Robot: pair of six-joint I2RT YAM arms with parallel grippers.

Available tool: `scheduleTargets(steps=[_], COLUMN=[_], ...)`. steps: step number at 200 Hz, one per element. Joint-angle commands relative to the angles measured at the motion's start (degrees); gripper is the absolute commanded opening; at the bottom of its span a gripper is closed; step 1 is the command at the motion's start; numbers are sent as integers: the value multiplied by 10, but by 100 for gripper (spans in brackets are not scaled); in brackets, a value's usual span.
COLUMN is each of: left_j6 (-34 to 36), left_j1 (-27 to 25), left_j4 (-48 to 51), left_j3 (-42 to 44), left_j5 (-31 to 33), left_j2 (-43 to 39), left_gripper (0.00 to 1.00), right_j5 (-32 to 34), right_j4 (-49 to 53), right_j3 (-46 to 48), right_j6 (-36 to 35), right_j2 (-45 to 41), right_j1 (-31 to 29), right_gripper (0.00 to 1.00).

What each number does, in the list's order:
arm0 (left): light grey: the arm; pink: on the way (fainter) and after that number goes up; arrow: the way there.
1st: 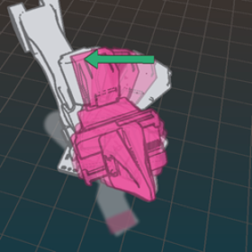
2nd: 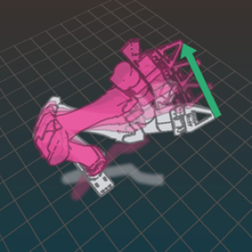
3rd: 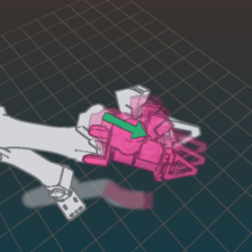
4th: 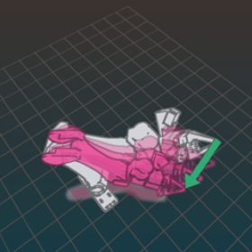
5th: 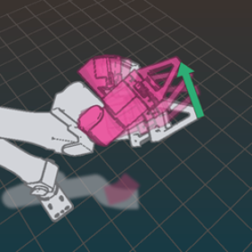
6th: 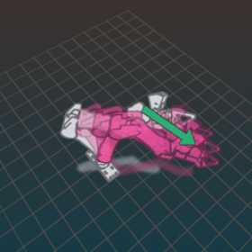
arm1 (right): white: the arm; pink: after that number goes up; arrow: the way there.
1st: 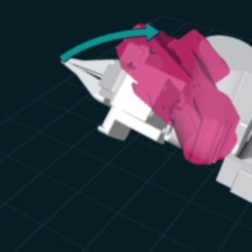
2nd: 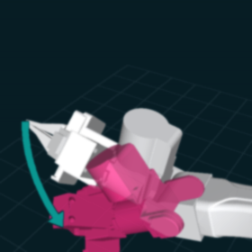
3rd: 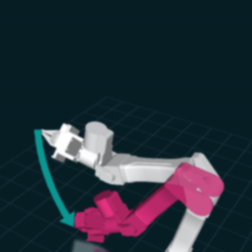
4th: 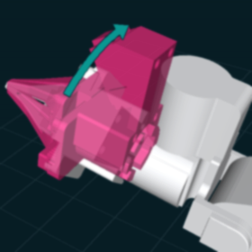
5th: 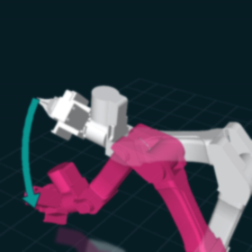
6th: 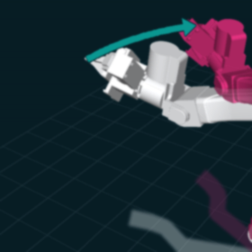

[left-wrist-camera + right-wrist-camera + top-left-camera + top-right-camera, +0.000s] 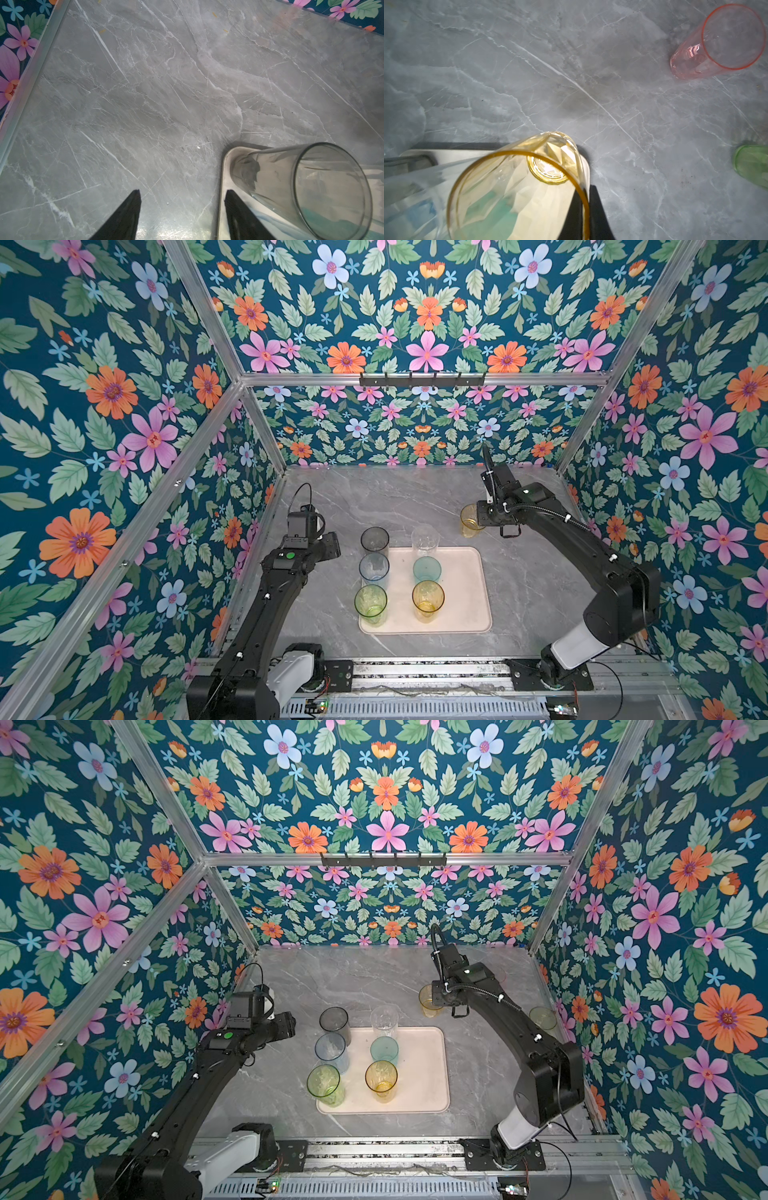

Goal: Place the glasses into the tray
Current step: 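Lift the yellow glass with right gripper and carry it over the tray, then lower the yellow glass onto the tray corner beside the clear glass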

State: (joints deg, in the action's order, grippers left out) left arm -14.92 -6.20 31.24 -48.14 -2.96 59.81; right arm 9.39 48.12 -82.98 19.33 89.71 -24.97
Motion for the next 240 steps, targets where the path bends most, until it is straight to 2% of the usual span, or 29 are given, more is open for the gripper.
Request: scheduleTargets(steps=[1,86,175,240], left_j6=[5,4,5,5], left_j1=[0,1,1,1], left_j4=[-14,-14,-14,-14], left_j3=[1,1,1,2], left_j5=[1,1,0,-4], left_j2=[-4,-3,-1,0], left_gripper=[67,67,67,67], right_j5=[35,44,7,20], right_j4=[-34,-56,-92,-88], right_j3=[25,98,153,161], right_j6=[21,53,84,93], right_j2=[-22,-43,-28,-9], right_j1=[-19,-66,-71,-71], right_gripper=[0,0,0,0])
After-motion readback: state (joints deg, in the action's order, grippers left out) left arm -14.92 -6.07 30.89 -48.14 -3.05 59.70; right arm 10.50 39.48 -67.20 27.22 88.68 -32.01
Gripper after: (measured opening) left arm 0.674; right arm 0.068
